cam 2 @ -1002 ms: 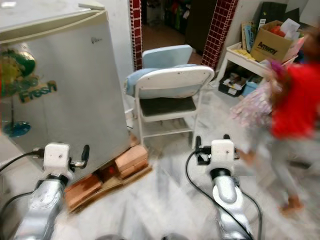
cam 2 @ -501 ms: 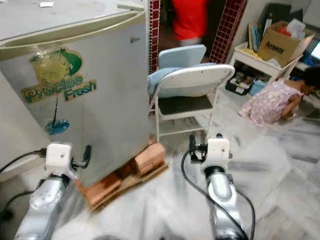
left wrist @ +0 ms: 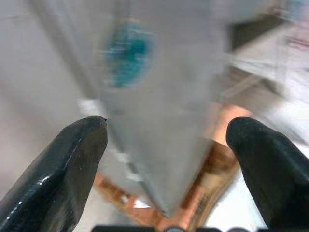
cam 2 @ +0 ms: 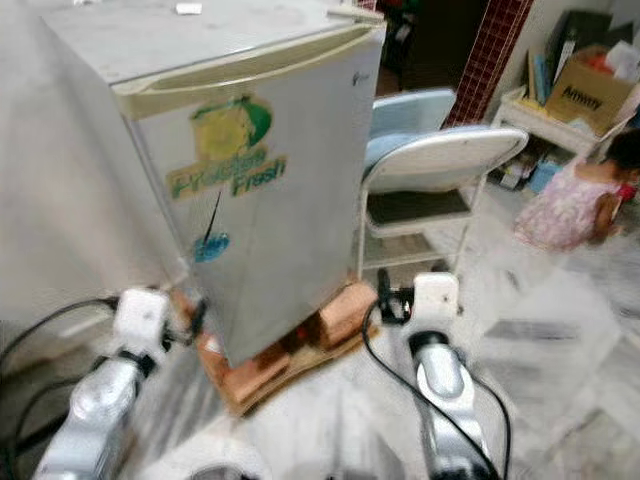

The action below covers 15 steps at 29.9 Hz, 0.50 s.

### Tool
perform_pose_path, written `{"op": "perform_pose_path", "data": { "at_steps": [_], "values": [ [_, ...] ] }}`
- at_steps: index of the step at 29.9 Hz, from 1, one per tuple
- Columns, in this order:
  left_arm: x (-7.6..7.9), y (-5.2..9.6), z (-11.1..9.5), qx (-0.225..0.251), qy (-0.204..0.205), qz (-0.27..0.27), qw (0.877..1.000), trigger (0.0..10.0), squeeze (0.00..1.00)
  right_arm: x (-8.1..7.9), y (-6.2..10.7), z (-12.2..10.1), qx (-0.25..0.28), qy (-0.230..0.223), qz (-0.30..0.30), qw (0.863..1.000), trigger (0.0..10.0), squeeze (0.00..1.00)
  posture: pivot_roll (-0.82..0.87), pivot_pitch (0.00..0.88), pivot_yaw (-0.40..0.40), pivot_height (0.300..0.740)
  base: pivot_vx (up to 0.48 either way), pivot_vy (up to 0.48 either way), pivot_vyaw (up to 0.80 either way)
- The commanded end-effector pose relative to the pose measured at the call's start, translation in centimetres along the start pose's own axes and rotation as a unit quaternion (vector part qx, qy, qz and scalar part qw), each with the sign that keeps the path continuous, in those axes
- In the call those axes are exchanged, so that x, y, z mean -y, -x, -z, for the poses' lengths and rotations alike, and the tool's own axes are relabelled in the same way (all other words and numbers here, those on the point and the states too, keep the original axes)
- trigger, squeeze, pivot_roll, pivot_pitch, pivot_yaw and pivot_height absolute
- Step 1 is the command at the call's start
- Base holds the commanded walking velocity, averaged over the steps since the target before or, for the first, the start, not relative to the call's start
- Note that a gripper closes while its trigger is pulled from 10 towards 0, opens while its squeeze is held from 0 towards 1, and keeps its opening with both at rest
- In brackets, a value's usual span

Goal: Restocking fridge

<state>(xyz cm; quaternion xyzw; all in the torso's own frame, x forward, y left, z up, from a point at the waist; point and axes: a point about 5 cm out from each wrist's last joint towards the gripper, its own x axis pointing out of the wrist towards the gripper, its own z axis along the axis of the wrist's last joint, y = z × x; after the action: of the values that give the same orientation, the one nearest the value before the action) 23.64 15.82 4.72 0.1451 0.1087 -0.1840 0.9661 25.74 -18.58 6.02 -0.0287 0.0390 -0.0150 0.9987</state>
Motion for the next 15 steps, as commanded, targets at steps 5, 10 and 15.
{"op": "perform_pose_path", "data": {
  "at_steps": [5, 10, 15],
  "values": [
    [-0.4, 0.8, 0.2, 0.011, -0.071, 0.027, 0.997, 10.0, 0.00, 0.6, 0.0, 0.2, -0.004, 0.004, 0.010, 1.000, 10.0, 0.00, 0.02, 0.000, -0.037, 0.740, 0.000, 0.000, 0.00],
    [-1.4, 1.0, 0.2, 0.001, 0.006, -0.064, 0.998, 10.0, 0.00, 0.9, -0.4, -0.1, 0.006, -0.001, 0.030, 1.000, 10.0, 0.00, 0.02, 0.000, -0.018, 0.740, 0.000, 0.000, 0.00],
    [-1.4, 1.4, 1.1, -0.010, 0.048, -0.132, 0.990, 10.0, 0.00, 0.9, -1.0, -0.5, 0.009, -0.003, 0.029, 1.000, 10.0, 0.00, 0.03, 0.000, -0.034, 0.740, 0.000, 0.000, -0.13]
  ]
}}
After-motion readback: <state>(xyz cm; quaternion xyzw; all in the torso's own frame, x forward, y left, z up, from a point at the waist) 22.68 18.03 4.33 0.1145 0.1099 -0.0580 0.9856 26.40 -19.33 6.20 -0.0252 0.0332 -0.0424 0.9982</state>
